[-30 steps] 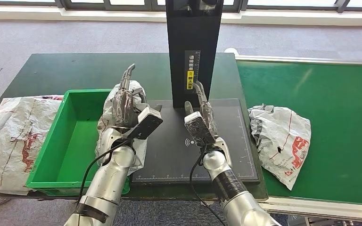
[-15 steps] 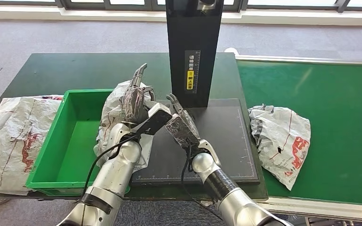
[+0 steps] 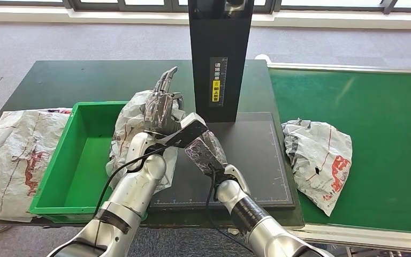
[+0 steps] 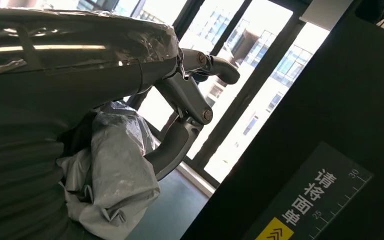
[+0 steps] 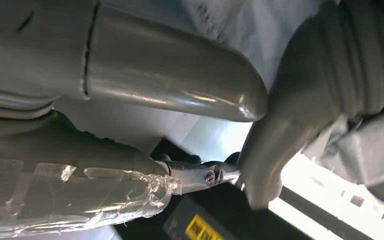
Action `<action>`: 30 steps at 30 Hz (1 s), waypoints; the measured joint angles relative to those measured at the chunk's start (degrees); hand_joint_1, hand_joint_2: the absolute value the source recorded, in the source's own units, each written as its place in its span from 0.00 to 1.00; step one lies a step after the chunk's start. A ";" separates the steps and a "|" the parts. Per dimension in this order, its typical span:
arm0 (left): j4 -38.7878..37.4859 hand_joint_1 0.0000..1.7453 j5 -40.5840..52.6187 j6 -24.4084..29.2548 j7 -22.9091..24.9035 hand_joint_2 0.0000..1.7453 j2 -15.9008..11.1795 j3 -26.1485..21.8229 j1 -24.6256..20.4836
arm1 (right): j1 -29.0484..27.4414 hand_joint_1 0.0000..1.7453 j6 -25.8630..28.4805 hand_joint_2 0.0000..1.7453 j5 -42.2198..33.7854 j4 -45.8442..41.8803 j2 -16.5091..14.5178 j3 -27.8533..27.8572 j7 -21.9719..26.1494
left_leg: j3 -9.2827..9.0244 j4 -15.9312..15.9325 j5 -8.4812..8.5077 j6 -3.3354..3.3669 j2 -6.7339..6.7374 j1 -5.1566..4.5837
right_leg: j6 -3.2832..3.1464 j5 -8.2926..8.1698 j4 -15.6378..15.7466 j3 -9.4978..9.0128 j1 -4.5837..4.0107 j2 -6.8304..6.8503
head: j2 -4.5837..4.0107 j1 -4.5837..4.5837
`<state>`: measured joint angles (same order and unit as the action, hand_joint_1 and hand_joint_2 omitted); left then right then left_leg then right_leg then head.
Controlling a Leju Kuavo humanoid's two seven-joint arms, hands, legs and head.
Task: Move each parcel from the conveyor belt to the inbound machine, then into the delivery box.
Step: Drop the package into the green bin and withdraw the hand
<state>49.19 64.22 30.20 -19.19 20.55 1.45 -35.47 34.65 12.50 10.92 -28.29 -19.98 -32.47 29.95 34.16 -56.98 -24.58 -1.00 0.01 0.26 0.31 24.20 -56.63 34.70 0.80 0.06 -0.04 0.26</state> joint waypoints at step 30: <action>-11.20 0.00 11.17 4.33 7.18 1.00 -0.61 2.31 -1.71 | -4.06 0.00 24.11 0.00 6.96 -10.08 -0.07 3.79 5.17 | 0.06 0.02 0.01 -0.01 -0.12 0.02 | 0.00 0.01 -0.01 -0.01 -0.03 0.09 | 0.00 0.01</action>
<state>37.99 75.38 34.53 -12.01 19.94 3.76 -37.19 30.59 36.61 17.88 -38.36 -20.04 -28.68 35.12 34.22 -56.96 -24.57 -1.01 -0.11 0.29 0.30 24.20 -56.64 34.69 0.77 0.15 -0.04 0.26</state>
